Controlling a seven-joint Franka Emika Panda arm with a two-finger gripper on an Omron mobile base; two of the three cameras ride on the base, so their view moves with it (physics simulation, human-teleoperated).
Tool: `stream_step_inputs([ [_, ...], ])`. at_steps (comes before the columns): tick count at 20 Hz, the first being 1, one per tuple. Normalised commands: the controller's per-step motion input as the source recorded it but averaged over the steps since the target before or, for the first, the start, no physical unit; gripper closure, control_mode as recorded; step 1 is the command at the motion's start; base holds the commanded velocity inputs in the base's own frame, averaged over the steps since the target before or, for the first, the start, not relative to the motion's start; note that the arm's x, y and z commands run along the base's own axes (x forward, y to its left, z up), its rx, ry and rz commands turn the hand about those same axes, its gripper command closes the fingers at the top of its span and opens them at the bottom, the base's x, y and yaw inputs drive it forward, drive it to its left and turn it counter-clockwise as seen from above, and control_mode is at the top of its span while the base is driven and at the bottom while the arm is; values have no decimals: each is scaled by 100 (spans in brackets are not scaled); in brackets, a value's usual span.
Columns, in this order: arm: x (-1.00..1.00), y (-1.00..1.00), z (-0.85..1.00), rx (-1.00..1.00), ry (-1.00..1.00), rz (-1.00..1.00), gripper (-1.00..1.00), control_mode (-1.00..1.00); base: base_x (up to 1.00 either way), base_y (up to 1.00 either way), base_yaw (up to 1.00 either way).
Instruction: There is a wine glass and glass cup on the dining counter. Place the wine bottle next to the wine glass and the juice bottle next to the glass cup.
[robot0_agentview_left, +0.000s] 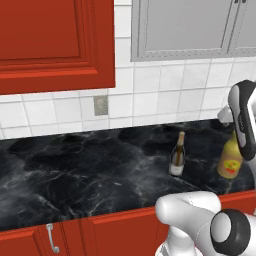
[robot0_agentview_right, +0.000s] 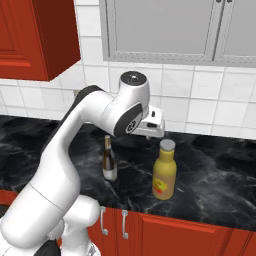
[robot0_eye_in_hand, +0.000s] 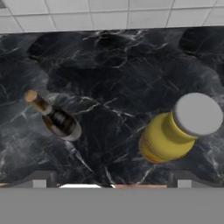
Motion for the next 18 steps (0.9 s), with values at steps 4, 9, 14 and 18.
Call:
stream_step_inputs([
  [4, 0, -42, -2, 0, 4, -6, -100, -100, 0, 0, 0],
  [9, 0, -38, 0, 0, 7, -4, -100, -100, 0, 0, 0],
  [14, 3, -32, -6, -4, 7, -2, -100, -100, 0, 0, 0],
  [18, 9, -21, -18, -16, 1, -3, -100, -100, 0, 0, 0],
])
